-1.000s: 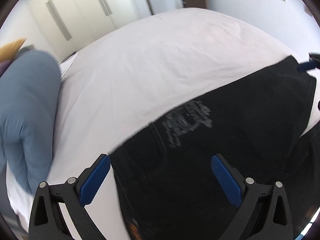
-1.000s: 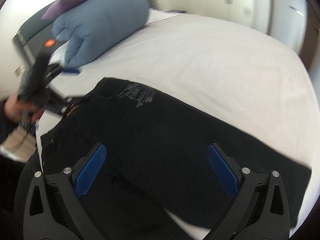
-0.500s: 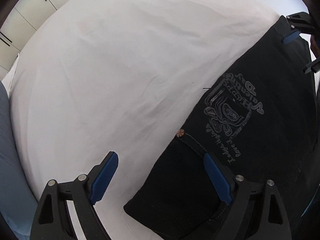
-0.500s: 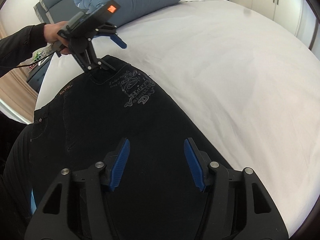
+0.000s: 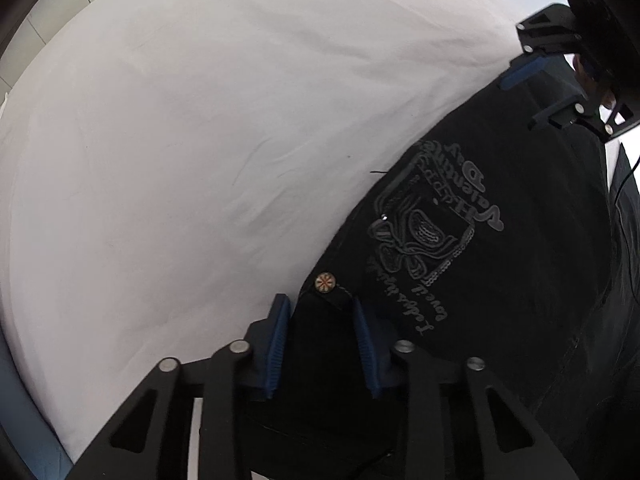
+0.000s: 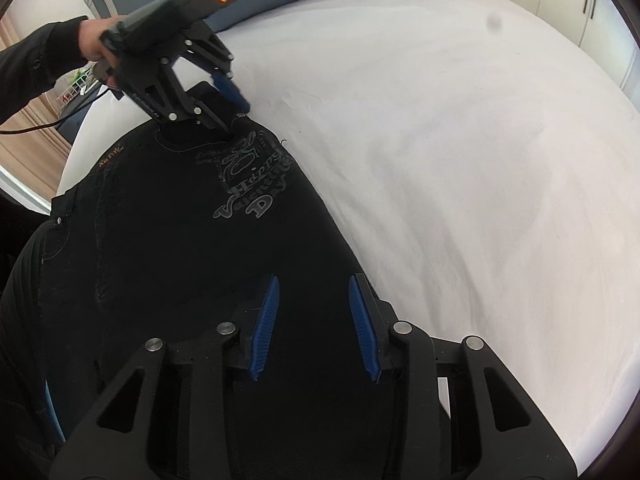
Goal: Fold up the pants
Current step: 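Lift the jeans by the waistband with both tools, letting the legs hang together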
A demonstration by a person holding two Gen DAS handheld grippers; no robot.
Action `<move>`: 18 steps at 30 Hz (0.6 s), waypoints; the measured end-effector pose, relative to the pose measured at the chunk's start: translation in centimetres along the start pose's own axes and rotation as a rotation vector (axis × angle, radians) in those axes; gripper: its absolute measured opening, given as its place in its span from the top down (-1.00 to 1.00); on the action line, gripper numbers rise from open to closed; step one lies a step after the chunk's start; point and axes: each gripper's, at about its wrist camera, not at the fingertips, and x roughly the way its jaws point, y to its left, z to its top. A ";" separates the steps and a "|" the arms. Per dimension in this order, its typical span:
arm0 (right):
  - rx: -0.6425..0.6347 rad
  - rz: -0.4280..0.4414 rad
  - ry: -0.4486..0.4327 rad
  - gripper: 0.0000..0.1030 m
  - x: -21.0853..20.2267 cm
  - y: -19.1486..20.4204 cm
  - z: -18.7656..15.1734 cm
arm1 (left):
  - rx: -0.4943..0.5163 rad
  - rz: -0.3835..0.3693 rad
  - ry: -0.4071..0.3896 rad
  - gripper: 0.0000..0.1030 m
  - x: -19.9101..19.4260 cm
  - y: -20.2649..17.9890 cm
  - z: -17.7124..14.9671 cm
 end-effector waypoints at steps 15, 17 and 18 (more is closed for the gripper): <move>-0.065 0.015 0.060 0.32 2.5 0.7 5.1 | 0.161 0.244 -0.245 0.93 -4.4 -8.1 -6.3; -0.088 0.032 0.089 0.32 3.2 1.3 5.7 | 0.151 0.238 -0.262 0.93 -4.5 -9.1 -7.4; -0.100 0.033 0.102 0.32 3.6 1.7 5.9 | 0.149 0.239 -0.263 0.93 -4.4 -9.1 -7.2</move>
